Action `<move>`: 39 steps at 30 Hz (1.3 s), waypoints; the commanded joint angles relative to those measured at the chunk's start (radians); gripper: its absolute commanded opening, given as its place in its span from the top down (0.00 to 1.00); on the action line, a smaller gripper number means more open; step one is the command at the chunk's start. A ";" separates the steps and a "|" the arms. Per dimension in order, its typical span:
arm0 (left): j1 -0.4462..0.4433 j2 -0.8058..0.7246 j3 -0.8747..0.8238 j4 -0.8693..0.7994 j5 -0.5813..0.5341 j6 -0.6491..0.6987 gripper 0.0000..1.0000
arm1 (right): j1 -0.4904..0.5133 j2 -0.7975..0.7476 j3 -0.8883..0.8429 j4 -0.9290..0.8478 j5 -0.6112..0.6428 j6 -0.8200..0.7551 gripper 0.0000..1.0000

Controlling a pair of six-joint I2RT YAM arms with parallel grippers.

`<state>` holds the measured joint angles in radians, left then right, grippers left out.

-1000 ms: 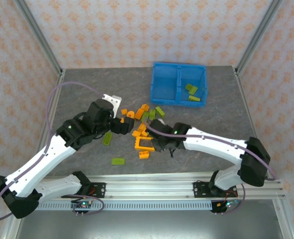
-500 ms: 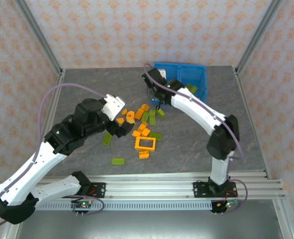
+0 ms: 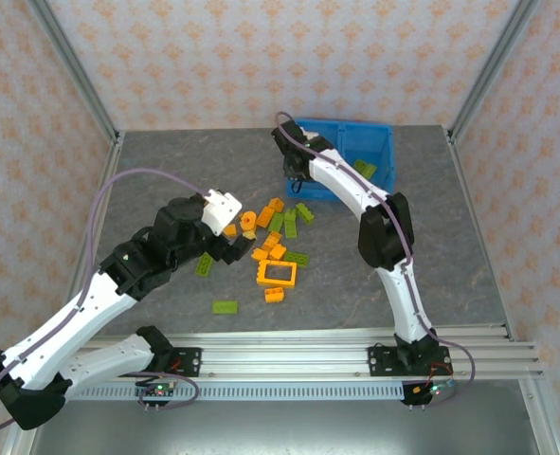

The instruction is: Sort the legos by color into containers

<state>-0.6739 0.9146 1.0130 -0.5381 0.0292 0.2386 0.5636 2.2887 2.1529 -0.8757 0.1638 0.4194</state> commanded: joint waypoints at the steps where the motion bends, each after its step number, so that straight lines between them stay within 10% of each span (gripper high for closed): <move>1: 0.005 -0.019 -0.017 0.046 -0.040 0.035 0.00 | -0.032 0.030 0.028 -0.028 -0.012 0.066 0.70; 19: 0.005 -0.019 -0.064 0.060 -0.052 0.053 0.00 | -0.060 -0.026 0.056 -0.074 -0.022 0.063 0.52; 28: 0.006 -0.040 -0.062 0.052 -0.068 0.065 0.00 | 0.039 -0.494 -0.486 0.096 -0.045 0.064 0.50; 39: 0.008 -0.042 -0.072 0.060 -0.131 0.064 0.00 | 0.411 -0.791 -1.008 0.161 -0.194 0.283 0.41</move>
<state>-0.6739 0.8841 0.9524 -0.5030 -0.0589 0.2901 0.8955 1.5227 1.1931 -0.7525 0.0250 0.6109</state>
